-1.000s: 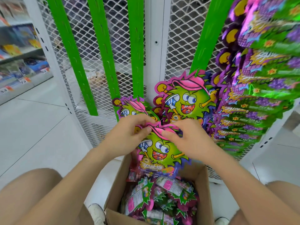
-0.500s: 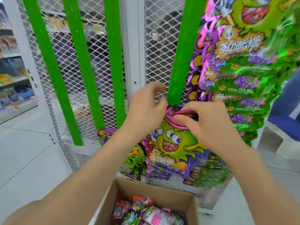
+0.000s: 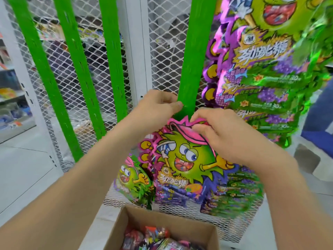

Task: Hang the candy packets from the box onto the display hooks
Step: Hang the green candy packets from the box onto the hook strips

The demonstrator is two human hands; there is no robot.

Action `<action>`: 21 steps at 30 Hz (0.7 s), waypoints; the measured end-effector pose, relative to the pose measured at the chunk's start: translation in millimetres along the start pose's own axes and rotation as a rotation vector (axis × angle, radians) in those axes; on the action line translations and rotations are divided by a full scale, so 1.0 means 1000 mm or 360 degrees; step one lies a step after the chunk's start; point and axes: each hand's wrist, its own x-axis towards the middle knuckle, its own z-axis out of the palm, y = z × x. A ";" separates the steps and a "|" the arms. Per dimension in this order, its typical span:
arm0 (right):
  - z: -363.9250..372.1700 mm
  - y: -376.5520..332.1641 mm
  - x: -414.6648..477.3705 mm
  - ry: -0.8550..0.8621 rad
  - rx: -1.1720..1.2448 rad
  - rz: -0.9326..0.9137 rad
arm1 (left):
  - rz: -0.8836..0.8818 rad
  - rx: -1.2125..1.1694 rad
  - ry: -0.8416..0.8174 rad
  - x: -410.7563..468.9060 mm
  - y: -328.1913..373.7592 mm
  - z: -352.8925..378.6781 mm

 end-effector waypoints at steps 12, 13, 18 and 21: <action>0.012 -0.022 0.009 0.0891 0.0431 0.0009 | -0.0111 0.0060 0.0049 -0.015 0.013 -0.024; 0.017 -0.023 0.009 0.0988 0.0428 0.0024 | -0.0141 0.0050 0.0060 -0.016 0.014 -0.025; 0.036 -0.028 0.008 0.1327 0.0563 0.0133 | -0.0106 0.0026 -0.0068 -0.021 0.016 -0.027; 0.040 -0.027 0.009 0.1374 0.0604 0.0158 | -0.0012 0.0087 -0.0143 -0.024 0.015 -0.027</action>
